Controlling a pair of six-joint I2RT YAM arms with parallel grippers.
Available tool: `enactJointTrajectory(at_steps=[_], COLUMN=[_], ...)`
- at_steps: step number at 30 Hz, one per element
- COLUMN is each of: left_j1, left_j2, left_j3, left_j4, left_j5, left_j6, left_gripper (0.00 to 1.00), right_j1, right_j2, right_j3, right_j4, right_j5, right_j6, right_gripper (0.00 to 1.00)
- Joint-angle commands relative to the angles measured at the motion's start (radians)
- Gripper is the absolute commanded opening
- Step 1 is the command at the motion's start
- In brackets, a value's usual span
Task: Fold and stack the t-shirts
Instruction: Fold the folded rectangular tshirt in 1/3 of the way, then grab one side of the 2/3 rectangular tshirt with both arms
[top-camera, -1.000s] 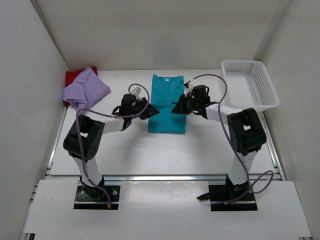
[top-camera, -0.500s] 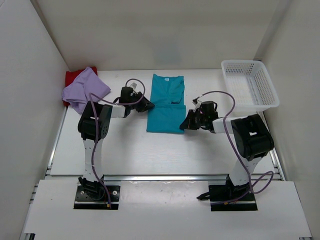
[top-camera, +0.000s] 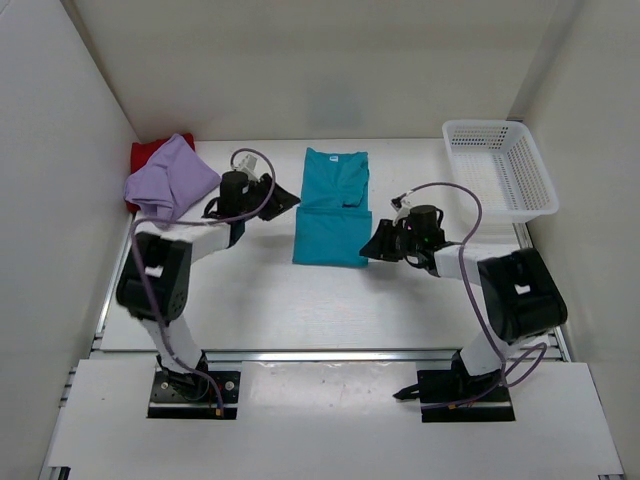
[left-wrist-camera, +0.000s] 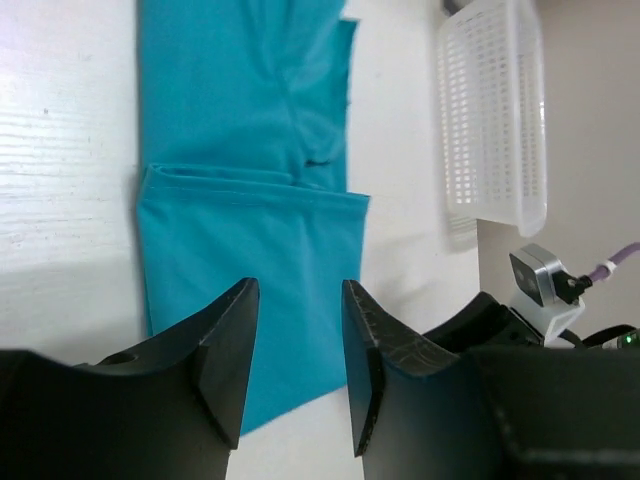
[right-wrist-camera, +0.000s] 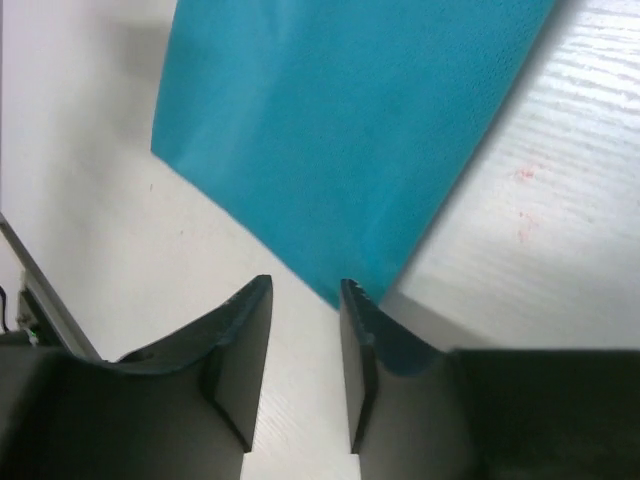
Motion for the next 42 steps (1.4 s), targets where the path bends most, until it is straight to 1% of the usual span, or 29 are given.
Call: enactJointTrajectory(at_steps=[1, 2, 3, 7, 8, 11, 15, 17, 19, 21, 22, 23, 26, 27, 28, 29, 32, 33, 37, 39, 41, 42], left_j1=[-0.025, -0.032, -0.026, -0.068, -0.083, -0.106, -0.130, -0.138, -0.144, -0.147, -0.143, -0.146, -0.143, -0.146, -0.152, -0.147, -0.163, -0.160, -0.169, -0.193, -0.254, -0.294], left_j2=[-0.188, -0.218, -0.228, -0.246, -0.243, -0.205, -0.160, -0.151, -0.144, -0.128, -0.116, -0.111, -0.094, -0.096, -0.101, -0.102, -0.136, -0.160, -0.278, -0.352, -0.492, -0.534], left_j3=[-0.135, -0.189, -0.231, -0.311, -0.332, -0.366, -0.346, -0.340, -0.349, -0.352, -0.355, -0.351, -0.349, -0.349, -0.348, -0.346, -0.352, -0.367, -0.481, -0.530, -0.613, -0.652], left_j4=[-0.079, -0.096, -0.127, -0.174, -0.170, -0.152, -0.149, -0.150, -0.139, -0.127, -0.113, -0.106, -0.049, -0.037, -0.035, -0.040, -0.049, -0.047, -0.059, -0.108, -0.208, -0.271], left_j5=[-0.138, -0.155, -0.183, -0.226, -0.224, -0.212, -0.189, -0.195, -0.188, -0.180, -0.172, -0.159, -0.131, -0.128, -0.131, -0.132, -0.140, -0.135, -0.131, -0.128, -0.134, -0.164], left_j6=[0.123, 0.135, 0.161, 0.201, 0.206, 0.200, 0.198, 0.200, 0.197, 0.192, 0.186, 0.177, 0.154, 0.148, 0.149, 0.146, 0.148, 0.146, 0.143, 0.169, 0.195, 0.203], left_gripper=[0.50, 0.51, 0.52, 0.55, 0.56, 0.56, 0.55, 0.53, 0.50, 0.47, 0.45, 0.44, 0.31, 0.29, 0.22, 0.18, 0.03, 0.01, 0.00, 0.00, 0.00, 0.00], right_j1=[0.001, -0.002, -0.004, -0.002, -0.005, -0.008, 0.007, 0.002, -0.001, -0.002, 0.001, -0.001, 0.004, 0.010, 0.009, 0.010, 0.013, 0.016, 0.058, 0.093, 0.175, 0.230], right_j2=[-0.094, -0.108, -0.114, -0.122, -0.111, -0.073, 0.004, 0.029, 0.053, 0.070, 0.067, 0.072, 0.073, 0.073, 0.064, 0.055, 0.027, -0.003, -0.110, -0.178, -0.308, -0.380], right_j3=[-0.065, -0.093, -0.096, -0.133, -0.142, -0.121, -0.089, -0.076, -0.075, -0.067, -0.075, -0.066, -0.056, -0.053, -0.055, -0.055, -0.076, -0.091, -0.180, -0.240, -0.309, -0.350], right_j4=[0.033, 0.027, 0.027, 0.002, 0.010, 0.024, 0.056, 0.070, 0.100, 0.105, 0.104, 0.105, 0.102, 0.096, 0.096, 0.097, 0.085, 0.084, 0.055, 0.019, -0.045, -0.086], right_j5=[0.038, 0.055, 0.065, 0.095, 0.082, 0.071, 0.045, 0.031, 0.019, 0.023, 0.023, 0.019, 0.025, 0.022, 0.028, 0.034, 0.033, 0.037, 0.072, 0.101, 0.172, 0.181], right_j6=[-0.002, 0.000, -0.002, -0.016, -0.005, -0.002, 0.015, 0.029, 0.056, 0.059, 0.061, 0.066, 0.058, 0.053, 0.052, 0.052, 0.047, 0.047, 0.053, 0.047, 0.058, 0.064], right_gripper=[0.33, 0.35, 0.39, 0.45, 0.46, 0.46, 0.44, 0.42, 0.34, 0.29, 0.24, 0.22, 0.08, 0.06, 0.03, 0.00, 0.00, 0.00, 0.00, 0.00, 0.00, 0.00])
